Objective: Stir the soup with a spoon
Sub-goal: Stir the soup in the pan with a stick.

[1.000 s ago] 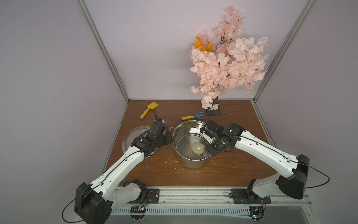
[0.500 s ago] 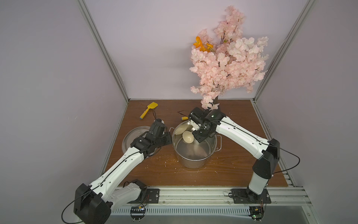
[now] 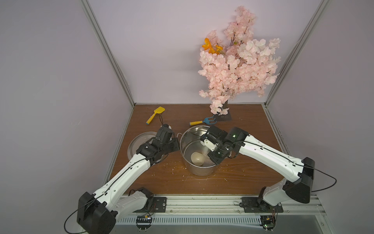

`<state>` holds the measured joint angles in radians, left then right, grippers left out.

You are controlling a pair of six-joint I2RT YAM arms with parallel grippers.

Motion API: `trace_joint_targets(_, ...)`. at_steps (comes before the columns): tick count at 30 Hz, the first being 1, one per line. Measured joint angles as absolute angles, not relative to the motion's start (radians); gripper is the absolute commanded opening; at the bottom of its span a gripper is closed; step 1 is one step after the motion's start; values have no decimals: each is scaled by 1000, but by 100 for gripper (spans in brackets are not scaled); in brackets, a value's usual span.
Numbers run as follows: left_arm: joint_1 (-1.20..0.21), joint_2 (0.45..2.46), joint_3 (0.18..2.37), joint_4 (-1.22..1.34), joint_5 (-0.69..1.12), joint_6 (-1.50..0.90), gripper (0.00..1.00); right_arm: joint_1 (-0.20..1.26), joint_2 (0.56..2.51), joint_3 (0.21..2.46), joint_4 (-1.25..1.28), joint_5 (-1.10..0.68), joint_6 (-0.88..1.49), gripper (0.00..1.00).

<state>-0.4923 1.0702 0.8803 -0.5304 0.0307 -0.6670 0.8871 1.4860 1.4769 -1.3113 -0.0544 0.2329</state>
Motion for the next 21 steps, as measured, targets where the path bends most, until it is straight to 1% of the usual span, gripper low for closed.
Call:
trace_joint_targets(4,-492,1068,880,-530,32,-667,0,773,1462,1449,-1315,-7,236,0)
trace_joint_targets(8,-492,1056,872,-531,34,-671,0,724,1501,1492,-1317,42,240,0)
trace_joint_targets(15,-492,1053,868,-530,34,-672,0,733,1654,1646,-1292,24,234,0)
trace_joint_targets(21,-492,1053,868,-530,34,-672,0,811,1708,1696,-1259,-47,218,0)
